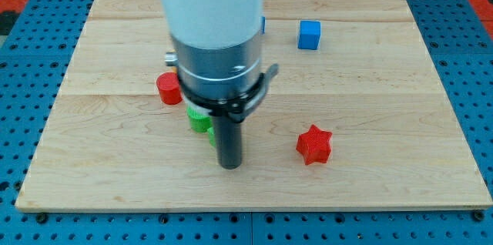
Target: Arrange the green blocks horizontally
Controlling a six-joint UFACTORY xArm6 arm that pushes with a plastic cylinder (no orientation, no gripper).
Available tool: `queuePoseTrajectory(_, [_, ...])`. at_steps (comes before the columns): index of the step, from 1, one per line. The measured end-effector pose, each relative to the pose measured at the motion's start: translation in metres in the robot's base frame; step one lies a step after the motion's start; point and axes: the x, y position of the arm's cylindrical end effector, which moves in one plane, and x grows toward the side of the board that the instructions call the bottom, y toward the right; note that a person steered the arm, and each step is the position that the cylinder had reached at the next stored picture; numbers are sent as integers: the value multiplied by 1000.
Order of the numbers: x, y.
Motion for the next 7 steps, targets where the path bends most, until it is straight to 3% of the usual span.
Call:
queuePoseTrajectory(2, [8, 39])
queuePoseTrajectory(4, [5, -60])
queuePoseTrajectory(7, [-24, 12])
